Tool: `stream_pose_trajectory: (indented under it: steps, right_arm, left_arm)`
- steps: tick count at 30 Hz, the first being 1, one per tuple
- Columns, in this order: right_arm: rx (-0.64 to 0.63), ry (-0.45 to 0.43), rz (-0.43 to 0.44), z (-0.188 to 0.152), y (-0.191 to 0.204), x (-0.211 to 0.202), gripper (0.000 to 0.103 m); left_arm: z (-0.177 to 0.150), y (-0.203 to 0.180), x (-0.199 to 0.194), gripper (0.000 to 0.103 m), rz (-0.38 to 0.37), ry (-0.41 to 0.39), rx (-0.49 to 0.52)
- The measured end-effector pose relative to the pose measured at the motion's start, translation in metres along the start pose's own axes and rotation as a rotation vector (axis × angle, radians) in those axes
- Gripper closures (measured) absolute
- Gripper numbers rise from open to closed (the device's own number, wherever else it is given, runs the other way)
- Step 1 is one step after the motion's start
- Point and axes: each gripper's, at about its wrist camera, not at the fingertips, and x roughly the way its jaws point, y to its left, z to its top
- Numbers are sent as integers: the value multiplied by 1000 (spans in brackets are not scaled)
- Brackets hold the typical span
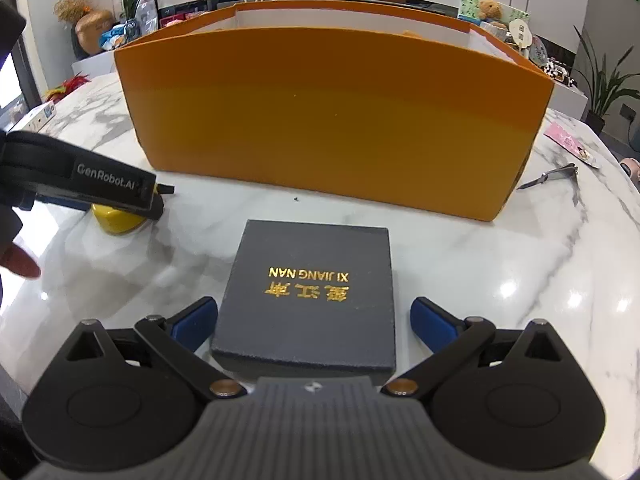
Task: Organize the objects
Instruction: 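Grasp the yellow tape measure with the left tool while the right tool grasps the dark grey box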
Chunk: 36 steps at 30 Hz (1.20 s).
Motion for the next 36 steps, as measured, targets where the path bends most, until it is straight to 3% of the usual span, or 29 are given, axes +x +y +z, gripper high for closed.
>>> stream_pose_trajectory:
  steps: [4, 13, 15, 17, 19, 23, 36]
  right_arm:
    - [15, -69, -4, -8, -3, 1, 1]
    - [-3, -42, -13, -1, 1, 5, 2]
    - [-4, -37, -13, 0, 2, 4, 6]
    - [-17, -44, -4, 0, 1, -1, 25]
    - [-13, -33, 0, 2, 1, -2, 25]
    - [-13, -25, 8, 3, -1, -2, 26]
    - [1, -27, 0, 5, -3, -2, 26]
  left_arm:
    - [0, 0, 0, 11, -6, 0, 6]
    - [0, 0, -1, 12, -5, -1, 5]
    - [0, -1, -1, 12, -3, 1, 3]
    - [0, -1, -2, 17, 2, 0, -2]
    - [0, -2, -3, 21, 0, 1, -1]
    - [0, -4, -5, 39, -6, -6, 10]
    - [1, -2, -6, 40, -38, 13, -4]
